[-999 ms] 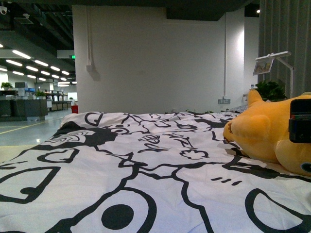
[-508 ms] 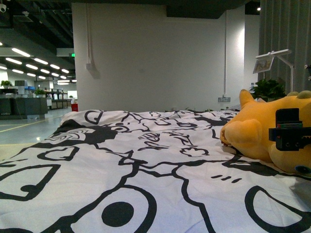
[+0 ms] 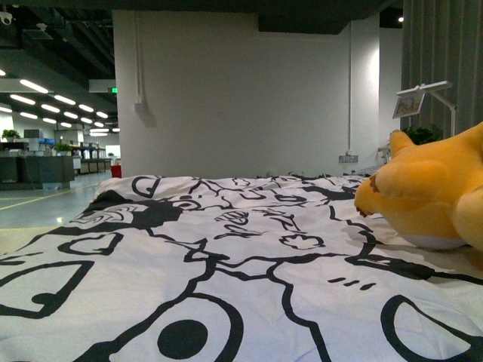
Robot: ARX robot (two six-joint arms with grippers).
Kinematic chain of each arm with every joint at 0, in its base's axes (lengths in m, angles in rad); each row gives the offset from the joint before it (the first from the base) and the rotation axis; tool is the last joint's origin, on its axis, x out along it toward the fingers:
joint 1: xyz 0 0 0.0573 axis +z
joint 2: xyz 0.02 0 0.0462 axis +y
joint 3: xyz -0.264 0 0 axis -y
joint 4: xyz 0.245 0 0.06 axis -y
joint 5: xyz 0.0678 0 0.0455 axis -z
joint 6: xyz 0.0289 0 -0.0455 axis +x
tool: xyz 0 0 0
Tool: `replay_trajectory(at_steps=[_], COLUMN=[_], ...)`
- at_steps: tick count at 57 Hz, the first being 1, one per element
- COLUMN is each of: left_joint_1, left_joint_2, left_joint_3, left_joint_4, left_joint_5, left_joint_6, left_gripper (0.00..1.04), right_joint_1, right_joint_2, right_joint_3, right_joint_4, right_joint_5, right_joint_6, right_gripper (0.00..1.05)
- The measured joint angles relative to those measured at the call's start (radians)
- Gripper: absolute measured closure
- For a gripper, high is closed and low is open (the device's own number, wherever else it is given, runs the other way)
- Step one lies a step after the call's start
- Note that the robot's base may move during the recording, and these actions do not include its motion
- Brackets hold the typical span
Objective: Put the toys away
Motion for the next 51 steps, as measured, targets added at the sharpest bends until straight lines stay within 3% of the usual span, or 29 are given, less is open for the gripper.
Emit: replay_trajectory(at_steps=[10,15,21,27,41,46,51], left_joint_1=[0.0,0.0,0.0,0.0,0.0,0.0,0.0], left_joint_2=[0.0,0.0,0.0,0.0,0.0,0.0,0.0], left_joint_3=[0.0,0.0,0.0,0.0,0.0,0.0,0.0], left_joint_4=[0.0,0.0,0.0,0.0,0.0,0.0,0.0], left_joint_5=[0.0,0.0,0.0,0.0,0.0,0.0,0.0], left_joint_6=[0.0,0.0,0.0,0.0,0.0,0.0,0.0], left_gripper=[0.06,0.06,0.06,0.06,0.06,0.06,0.06], right_joint_1=[-0.126,-0.229,-0.301,-0.331,-0.333,-0.295,-0.244], right_joint_2=[-0.183,-0.322,-0.433,-0.533,-0.542,-0.575,-0.634], right_joint_3=[-0.043,-0.108,-0.166,-0.203,-0.204,-0.213,-0.299], right_joint_4=[-0.059,-0.094,-0.135,-0.234,-0.242,-0.347,-0.349], right_joint_5=[-0.237,-0.399,-0.485,-0.502,-0.502,-0.359,-0.249], right_joint_6=[0.103,0.179,0.223,0.216,0.21,0.092,-0.034], right_gripper=[0.97,0.97,0.97,0.97,0.97,0.97,0.97])
